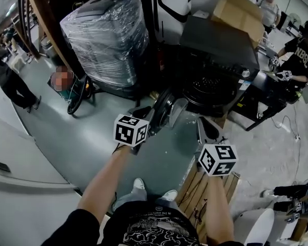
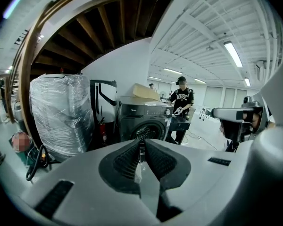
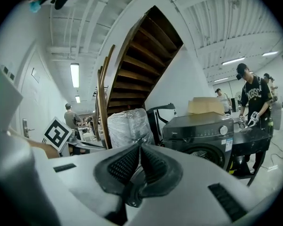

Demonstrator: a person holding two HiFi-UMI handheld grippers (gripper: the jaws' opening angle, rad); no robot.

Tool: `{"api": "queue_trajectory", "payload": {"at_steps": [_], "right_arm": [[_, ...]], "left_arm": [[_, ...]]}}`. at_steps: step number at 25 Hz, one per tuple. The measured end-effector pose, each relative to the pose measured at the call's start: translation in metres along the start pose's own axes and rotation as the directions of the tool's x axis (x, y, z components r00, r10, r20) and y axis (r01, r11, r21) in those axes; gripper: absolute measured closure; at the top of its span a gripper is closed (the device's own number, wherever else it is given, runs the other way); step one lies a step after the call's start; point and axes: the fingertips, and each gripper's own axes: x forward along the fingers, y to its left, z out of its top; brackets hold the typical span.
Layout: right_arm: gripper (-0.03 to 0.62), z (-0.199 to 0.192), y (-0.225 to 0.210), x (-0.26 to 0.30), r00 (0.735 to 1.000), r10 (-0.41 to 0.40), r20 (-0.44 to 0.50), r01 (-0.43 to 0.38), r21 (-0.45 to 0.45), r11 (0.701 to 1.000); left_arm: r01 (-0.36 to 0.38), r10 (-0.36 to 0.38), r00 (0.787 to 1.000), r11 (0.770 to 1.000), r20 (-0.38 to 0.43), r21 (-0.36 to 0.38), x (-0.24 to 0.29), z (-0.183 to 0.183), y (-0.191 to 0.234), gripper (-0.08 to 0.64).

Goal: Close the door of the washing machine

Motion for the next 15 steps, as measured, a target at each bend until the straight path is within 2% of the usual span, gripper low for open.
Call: {"api": "queue_trajectory", "payload": {"at_steps": [5, 10, 15], "right_arm": [[0.569, -0.012, 0.006, 0.010, 0.999, 0.034, -0.022, -0.033, 0.025, 0.999], [0.569, -0.018, 0.014, 0.024, 0.999, 0.035, -0.032, -0.034, 0.035, 0.999], [0.569, -0.027, 0.017, 0.041, 0.999, -0.001, -0.052, 0.003, 0.039, 0.999]], "left_arm": [[-0.007, 0.006, 0.999, 1.000, -0.032, -0.014, 0.004, -0.012, 0.010, 0.519], [0.044, -0.045, 0.995, 0.999, -0.088, -0.018, 0.020, -0.033, 0.020, 0.486], [0.099, -0.101, 0.981, 0.995, -0.167, -0.020, 0.047, -0.064, 0.038, 0.444]]}}
